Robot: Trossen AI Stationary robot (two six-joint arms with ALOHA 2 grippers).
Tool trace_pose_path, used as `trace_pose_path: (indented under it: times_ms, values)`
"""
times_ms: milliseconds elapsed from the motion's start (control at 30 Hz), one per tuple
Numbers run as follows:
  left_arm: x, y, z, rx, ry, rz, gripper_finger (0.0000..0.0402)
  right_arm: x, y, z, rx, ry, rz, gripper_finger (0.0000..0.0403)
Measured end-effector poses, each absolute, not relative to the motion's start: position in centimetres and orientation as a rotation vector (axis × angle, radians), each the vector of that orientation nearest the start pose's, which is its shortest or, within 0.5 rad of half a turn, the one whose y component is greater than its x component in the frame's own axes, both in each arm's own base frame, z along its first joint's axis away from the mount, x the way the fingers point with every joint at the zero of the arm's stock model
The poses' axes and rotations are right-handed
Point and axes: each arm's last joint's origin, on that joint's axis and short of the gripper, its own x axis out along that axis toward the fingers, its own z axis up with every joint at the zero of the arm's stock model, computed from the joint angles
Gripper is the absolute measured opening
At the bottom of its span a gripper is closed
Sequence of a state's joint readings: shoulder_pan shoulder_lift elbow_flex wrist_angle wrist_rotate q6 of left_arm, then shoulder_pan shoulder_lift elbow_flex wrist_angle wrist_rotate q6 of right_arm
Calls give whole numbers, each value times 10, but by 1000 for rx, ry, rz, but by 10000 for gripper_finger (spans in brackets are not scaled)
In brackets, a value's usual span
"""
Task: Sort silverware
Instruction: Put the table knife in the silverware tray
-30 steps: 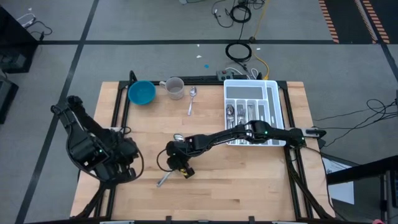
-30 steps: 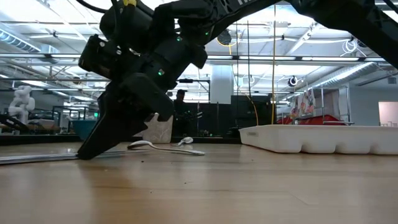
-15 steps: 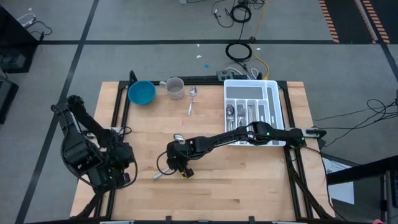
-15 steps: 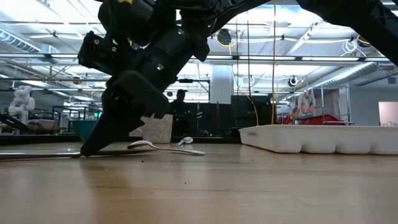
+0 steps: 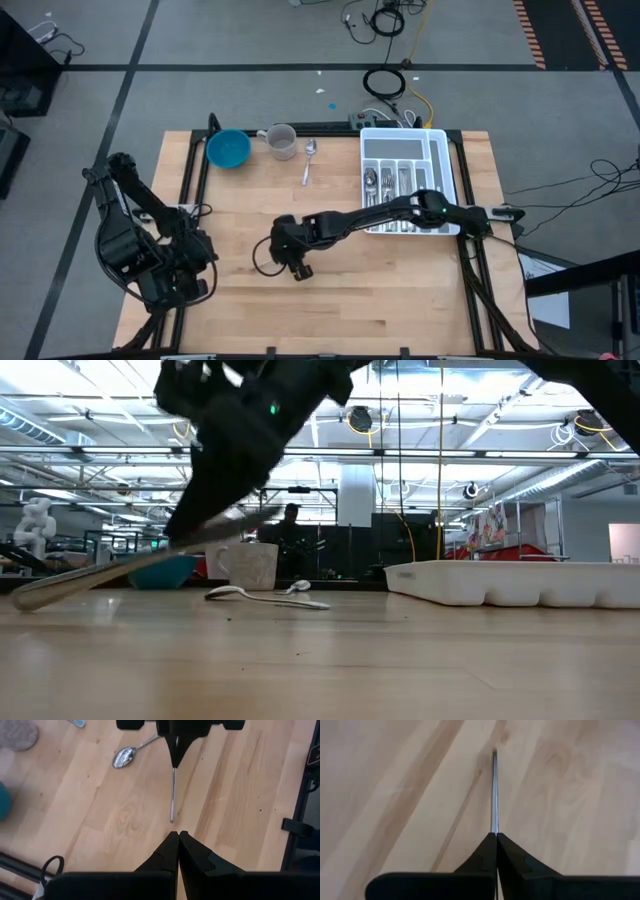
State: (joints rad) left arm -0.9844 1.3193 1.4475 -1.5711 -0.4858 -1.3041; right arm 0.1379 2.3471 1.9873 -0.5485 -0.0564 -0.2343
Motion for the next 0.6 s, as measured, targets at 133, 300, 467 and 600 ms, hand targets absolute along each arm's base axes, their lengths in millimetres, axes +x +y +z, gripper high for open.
trace_pose_path:
  times_ms: [133,300,467,600]
  values:
    - [123,-160,358,-182,1041,321,15,504,70,205,-268,874,231,1]
    - [124,-160,358,-172,1012,331,15,497,60,210,-252,942,200,1]
    - [124,-160,358,-167,1000,334,15,494,56,208,-185,984,226,2]
    - [124,-159,358,-164,991,337,15,498,56,192,-111,1017,260,40]
